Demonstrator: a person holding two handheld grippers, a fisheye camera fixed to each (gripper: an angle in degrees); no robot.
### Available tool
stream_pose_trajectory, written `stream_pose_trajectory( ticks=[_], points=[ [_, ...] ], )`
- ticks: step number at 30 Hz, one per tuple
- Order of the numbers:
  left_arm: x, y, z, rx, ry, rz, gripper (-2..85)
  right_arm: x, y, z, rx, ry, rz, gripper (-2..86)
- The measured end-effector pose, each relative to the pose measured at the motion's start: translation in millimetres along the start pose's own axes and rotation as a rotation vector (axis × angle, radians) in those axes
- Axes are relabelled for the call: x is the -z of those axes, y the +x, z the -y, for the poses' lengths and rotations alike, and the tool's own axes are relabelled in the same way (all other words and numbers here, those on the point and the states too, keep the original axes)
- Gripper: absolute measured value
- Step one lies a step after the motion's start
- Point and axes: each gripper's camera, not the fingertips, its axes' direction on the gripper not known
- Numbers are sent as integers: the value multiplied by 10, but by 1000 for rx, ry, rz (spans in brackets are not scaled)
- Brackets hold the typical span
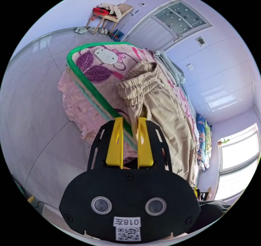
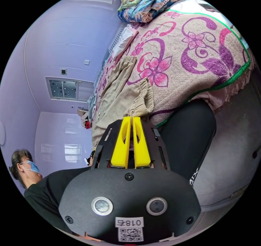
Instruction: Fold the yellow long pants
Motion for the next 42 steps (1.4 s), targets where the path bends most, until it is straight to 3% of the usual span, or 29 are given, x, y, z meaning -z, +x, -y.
stream_pose_trajectory(
  ticks=[3, 11, 15, 17, 21, 28, 34, 39, 42],
  points=[
    [210, 36, 33, -23, 55, -74, -4, 21, -21, 36, -8, 8, 28, 2],
    [1262, 29, 261, -127, 137, -303, -9, 402, -673, 321, 203, 67, 181, 25],
    [1363, -250, 186, -101, -7, -222, -9, 366, -643, 221, 204, -31, 99, 39],
    [1307, -435, 127, -49, -42, -208, -9, 204, -329, 112, 76, -103, 73, 45],
    [1338, -588, 98, 9, 3, -246, -9, 67, -100, 5, -26, -111, 90, 49],
    [1783, -369, 231, -90, 76, -266, -9, 286, -651, 61, 156, -91, 87, 42],
    [1525, -828, 142, 131, -21, -231, -4, -223, -256, -10, 19, -284, 6, 19],
    [1857, -907, 52, 246, 74, -241, 58, -112, -315, 38, 53, -330, 11, 18],
    [2311, -814, 4, 278, 185, -148, 71, 220, -600, 230, 150, -174, -117, 32]
  ],
)
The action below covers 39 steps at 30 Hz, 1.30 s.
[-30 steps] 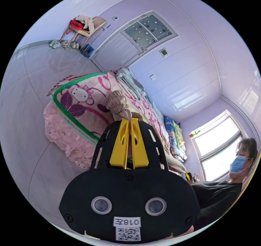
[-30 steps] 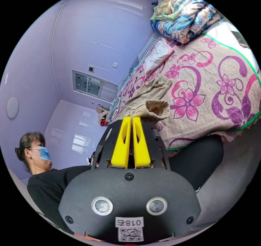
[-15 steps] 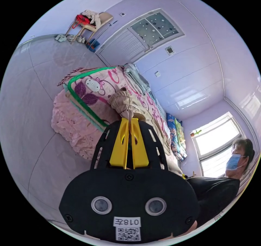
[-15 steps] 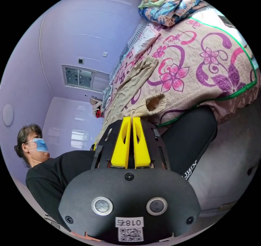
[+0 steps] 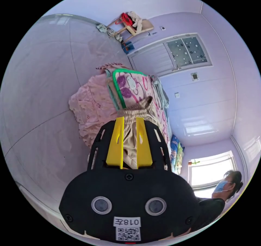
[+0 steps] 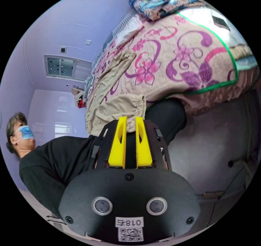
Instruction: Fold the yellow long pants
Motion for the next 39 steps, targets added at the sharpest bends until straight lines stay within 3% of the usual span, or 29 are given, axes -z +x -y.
stream_pose_trajectory(
  ticks=[3, 8, 11, 14, 21, 25, 31, 39],
  points=[
    [148, 392, 20, -61, 52, 82, 70, 4, -462, 449, 194, 142, -111, 59],
    [-156, 1199, 89, -192, -8, 138, 62, -1085, -1294, 1751, 506, 129, -344, 80],
    [-395, 1668, 112, -260, -75, 175, 58, -1755, -1458, 2523, 540, 85, -519, 84],
    [-535, 2044, 126, -302, -113, 175, 54, -2264, -1452, 3154, 504, -5, -623, 99],
    [-688, 2604, 248, -325, -121, 184, 49, -2771, -1382, 3832, 446, -166, -490, 58],
    [-798, 2841, 358, -334, -102, 187, 47, -2492, -1582, 3990, 357, 61, -496, 32],
    [-1316, 3299, 573, -428, -177, 197, 50, -3013, -1511, 4329, 249, -7, -533, 70],
    [-1745, 4002, 954, -671, -175, 392, 65, -2767, -1794, 4001, 248, 237, -579, 84]
  ],
)
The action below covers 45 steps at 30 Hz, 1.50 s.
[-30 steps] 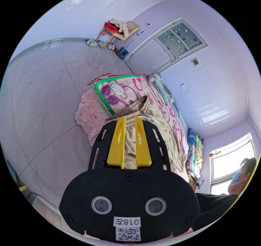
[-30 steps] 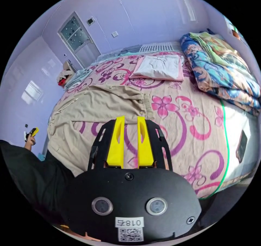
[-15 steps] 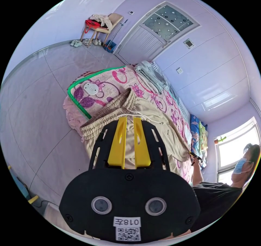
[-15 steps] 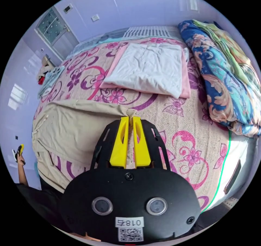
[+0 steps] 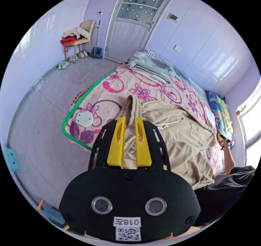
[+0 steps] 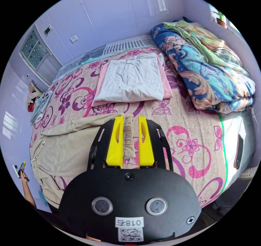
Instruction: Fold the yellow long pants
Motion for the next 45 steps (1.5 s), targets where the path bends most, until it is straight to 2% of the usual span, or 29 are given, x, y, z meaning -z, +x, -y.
stream_pose_trajectory(
  ticks=[3, 8, 14, 16, 20, 24, 29, 34, 40, 43, 45],
  points=[
    [-193, 159, 354, -69, -13, -6, 76, 189, -26, -199, -21, 87, 45, 65],
    [-601, 503, 885, -180, -34, 57, 115, 186, -301, -519, 29, 39, 92, 52],
    [-1104, 825, 1237, -243, -172, 110, 165, 156, -535, -729, 71, -4, 123, 24],
    [-1168, 878, 1282, -229, -190, 84, 167, 158, -570, -739, 79, -11, 119, 17],
    [-1089, 1175, 1269, -297, -185, 76, 116, 169, -620, -689, 90, -15, 105, 7],
    [-844, 1645, 1085, -430, -66, 227, 71, 171, -657, -595, 101, 7, 105, 3],
    [-483, 2039, 963, -544, 130, 383, 60, 157, -694, -454, 108, 38, 127, 1],
    [-448, 2063, 1273, -504, 184, 462, 61, 103, -727, -375, 118, 41, 125, 0],
    [-883, 1869, 1425, -282, -7, 427, 103, -155, -813, -277, 156, -23, 217, 2],
    [-693, 1837, 1278, -202, 73, 414, 110, -366, -949, -139, 226, -85, 327, 4],
    [-385, 1901, 1092, -184, 188, 405, 94, -511, -1105, -25, 293, -122, 420, 4]
  ],
)
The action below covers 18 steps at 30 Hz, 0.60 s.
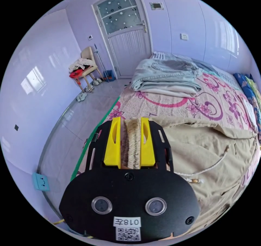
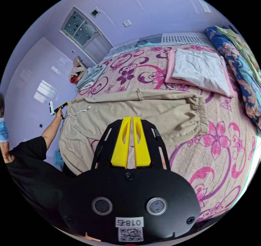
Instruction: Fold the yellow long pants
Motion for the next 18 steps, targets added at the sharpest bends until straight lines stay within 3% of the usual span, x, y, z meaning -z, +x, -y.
stream_pose_trajectory(
  ticks=[4, 6, 9, 12, 15, 18],
  points=[
    [627, 164, -291, -86, 185, -151, 67, -662, -391, 546, 237, -173, 265, 4],
    [974, 334, -596, -168, 269, -343, 57, -1028, -621, 773, 343, -253, 295, 4],
    [1233, 556, -1008, -263, 259, -536, 51, -1653, -876, 1141, 429, -400, 255, 3],
    [1395, 629, -1435, -280, 206, -617, 48, -2063, -918, 1523, 419, -503, 135, 0],
    [1489, 546, -1824, -258, 157, -688, 46, -2062, -907, 1899, 383, -441, 75, -2],
    [1507, 421, -2149, -194, 113, -689, 43, -1951, -914, 2124, 320, -325, -107, -2]
  ],
)
